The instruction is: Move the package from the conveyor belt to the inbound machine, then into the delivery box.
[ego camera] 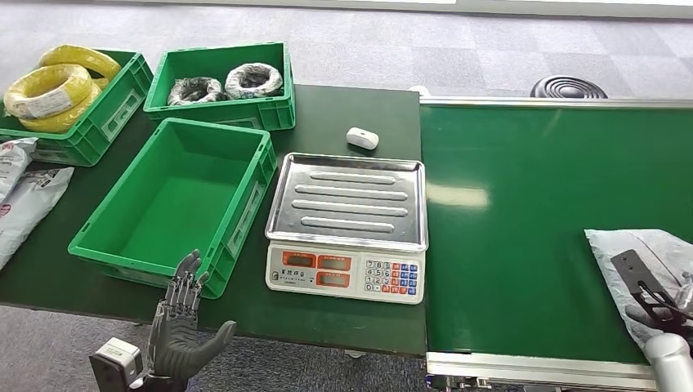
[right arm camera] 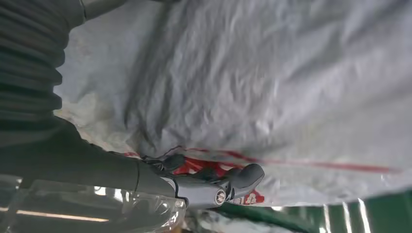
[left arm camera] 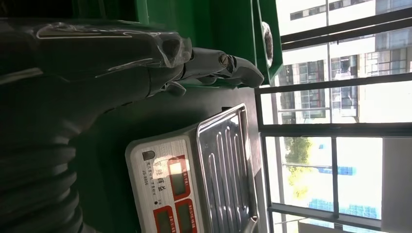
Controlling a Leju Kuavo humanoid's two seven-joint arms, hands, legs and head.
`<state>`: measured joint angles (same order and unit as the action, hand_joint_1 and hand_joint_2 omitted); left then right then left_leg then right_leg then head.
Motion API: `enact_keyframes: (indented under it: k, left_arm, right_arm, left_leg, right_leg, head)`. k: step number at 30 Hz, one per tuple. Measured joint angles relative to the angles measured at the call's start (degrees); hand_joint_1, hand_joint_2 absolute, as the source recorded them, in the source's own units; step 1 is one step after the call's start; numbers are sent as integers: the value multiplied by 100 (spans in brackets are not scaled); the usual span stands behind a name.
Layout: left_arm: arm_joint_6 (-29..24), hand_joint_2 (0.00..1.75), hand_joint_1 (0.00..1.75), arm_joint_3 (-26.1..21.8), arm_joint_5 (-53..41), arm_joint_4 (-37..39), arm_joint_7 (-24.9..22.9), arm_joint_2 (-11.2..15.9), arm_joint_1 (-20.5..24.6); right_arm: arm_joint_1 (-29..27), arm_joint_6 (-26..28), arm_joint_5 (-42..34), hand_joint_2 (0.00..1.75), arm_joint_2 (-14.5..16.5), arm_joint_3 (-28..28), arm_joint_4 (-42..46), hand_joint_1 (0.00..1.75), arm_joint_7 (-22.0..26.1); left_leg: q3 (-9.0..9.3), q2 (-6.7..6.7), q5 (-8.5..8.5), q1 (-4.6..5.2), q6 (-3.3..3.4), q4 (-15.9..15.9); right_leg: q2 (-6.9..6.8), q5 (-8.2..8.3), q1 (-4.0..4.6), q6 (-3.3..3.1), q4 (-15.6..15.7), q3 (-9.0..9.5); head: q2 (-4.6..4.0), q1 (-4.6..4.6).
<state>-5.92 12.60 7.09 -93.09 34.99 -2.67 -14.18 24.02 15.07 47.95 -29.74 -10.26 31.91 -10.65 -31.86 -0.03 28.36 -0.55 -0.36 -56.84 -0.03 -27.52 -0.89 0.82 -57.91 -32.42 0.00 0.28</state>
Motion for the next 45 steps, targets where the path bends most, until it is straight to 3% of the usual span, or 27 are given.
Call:
enact_keyframes:
  k: [1, 3, 5, 7, 12, 16, 22, 25, 31, 37, 44, 45]
  left_arm:
    - [0, 175, 0, 8, -5, 1, -27, 0, 0]
    - [1, 175, 0, 14, -17, 2, -56, 0, 0]
    - [5, 175, 0, 15, -28, 2, -73, 2, -2]
    - [14, 175, 0, 15, -37, 2, -88, 7, -8]
    - [48, 175, 0, 13, -54, 2, -112, 16, -31]
    - [55, 175, 0, 6, -91, -3, -128, 17, -58]
    - [55, 175, 0, -18, -110, -20, -54, 15, -83]
    - [69, 175, 0, -18, -114, -19, -6, 1, -33]
    - [112, 175, 0, -3, -123, -17, 22, -16, 168]
    - [208, 175, 0, 26, -150, -4, 60, -17, 383]
    - [353, 175, 0, 3, -218, 113, 55, -20, 689]
    - [377, 175, 0, -8, -220, 130, 49, -20, 728]
  right_arm:
    - [11, -92, 44, 175, -42, 2, -130, 7, -179]
    - [19, -219, 100, 175, -105, 3, -329, 58, -442]
    - [20, -288, 115, 175, -152, -6, -470, 139, -591]
    - [20, -320, 106, 175, -177, -24, -559, 175, -641]
    - [65, -169, 76, 175, -175, -125, -622, 175, -498]
    - [129, 103, 52, 175, -131, -196, -616, 175, -57]
    - [174, 1049, -874, 175, 173, -409, -149, 175, 2137]
    - [181, 1232, -1551, 175, 457, -409, 504, 175, 2685]
    - [430, 1497, -1922, 175, 1223, 232, 1921, 175, 2668]
    - [857, 1458, -1215, 175, 2076, 1466, 2942, 175, 2280]
    - [1478, 482, -324, 175, 3035, 2682, 3258, 175, 1503]
    - [1576, 291, -254, 175, 3156, 2805, 3226, 143, 1356]
  left_leg:
    - [-1, -2, 0, 0, 0, 0]
    - [-3, -6, 0, 0, 0, 0]
    - [-4, -7, 0, 0, 0, 0]
    - [-4, -8, 0, 0, 0, 0]
    - [-4, -6, 0, 0, 0, 0]
    - [-6, -6, -1, 0, 1, 0]
    - [-7, 3, -3, -1, 0, 1]
    - [-8, 2, -5, -3, 0, 2]
    - [-3, 12, -11, -7, -4, 3]
    - [-5, 14, -15, -8, -5, 3]
    - [-13, 12, -17, -9, -7, 3]
    - [-14, 12, -17, -9, -7, 3]
  right_leg:
    - [-3, -1, 0, 1, 0, 0]
    - [-9, -1, 0, 1, 0, 0]
    - [-11, -1, 0, 1, 0, 0]
    - [-11, -1, 0, 1, 0, 1]
    - [-11, -1, 1, 1, 0, 4]
    - [-10, -1, 0, 1, 0, 10]
    - [-1, 0, 1, 1, -1, 9]
    - [-2, 1, 6, 0, -3, 8]
    - [4, 2, 11, -1, -10, 1]
    - [6, 3, 12, -3, -13, -7]
    - [5, 3, 13, -4, -15, -16]
    - [5, 3, 13, -4, -14, -17]
  head:
    - [0, 1]
    - [0, 0]
    - [0, -1]
    - [0, -1]
    - [0, 0]
    - [0, 0]
    - [0, -2]
    - [0, -2]
    - [0, -1]
    - [0, -1]
    - [0, 1]
    - [0, 1]
